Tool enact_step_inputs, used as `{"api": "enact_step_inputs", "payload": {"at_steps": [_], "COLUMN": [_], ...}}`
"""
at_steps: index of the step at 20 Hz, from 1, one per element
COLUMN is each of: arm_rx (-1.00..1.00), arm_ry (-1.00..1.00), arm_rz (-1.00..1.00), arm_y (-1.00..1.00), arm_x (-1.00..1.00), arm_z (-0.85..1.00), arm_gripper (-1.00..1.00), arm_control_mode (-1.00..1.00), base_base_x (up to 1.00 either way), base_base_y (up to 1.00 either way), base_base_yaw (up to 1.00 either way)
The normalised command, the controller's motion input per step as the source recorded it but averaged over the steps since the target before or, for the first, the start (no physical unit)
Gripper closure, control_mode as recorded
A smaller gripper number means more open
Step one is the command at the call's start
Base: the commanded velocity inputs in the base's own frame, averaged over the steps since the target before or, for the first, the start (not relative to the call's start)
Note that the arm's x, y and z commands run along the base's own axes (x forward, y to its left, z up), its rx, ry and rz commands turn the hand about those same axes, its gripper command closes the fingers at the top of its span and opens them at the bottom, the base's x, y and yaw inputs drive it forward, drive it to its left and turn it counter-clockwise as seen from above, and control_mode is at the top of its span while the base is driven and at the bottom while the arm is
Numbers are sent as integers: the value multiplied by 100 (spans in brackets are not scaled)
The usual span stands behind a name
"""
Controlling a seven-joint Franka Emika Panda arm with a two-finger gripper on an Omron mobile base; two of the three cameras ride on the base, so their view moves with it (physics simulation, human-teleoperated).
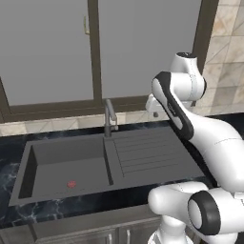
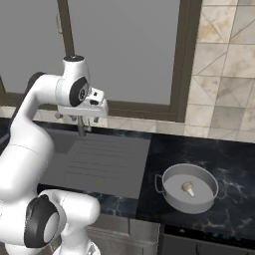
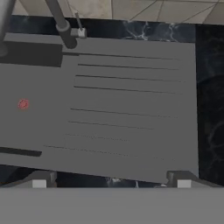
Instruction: Dump the mushroom from the pot into the sink. Then turn on the water and wash the mushroom. Then turn off the water and put the mushroom back in the pot.
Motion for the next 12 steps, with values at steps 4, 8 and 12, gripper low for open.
{"api": "enact_step_inputs", "payload": {"at_steps": [4, 8, 12], "arm_rx": [0, 7, 1], "arm_ry": [0, 12, 8], "arm_rz": [0, 0, 0], "arm_y": [0, -13, -35], "arm_x": [0, 57, 41], "arm_z": [0, 0, -1], "arm_gripper": [-100, -100, -100], "arm_control_mode": [100, -100, -100], "base_base_x": [73, 0, 0], "base_base_y": [-13, 0, 0], "base_base_yaw": [0, 0, 0]}}
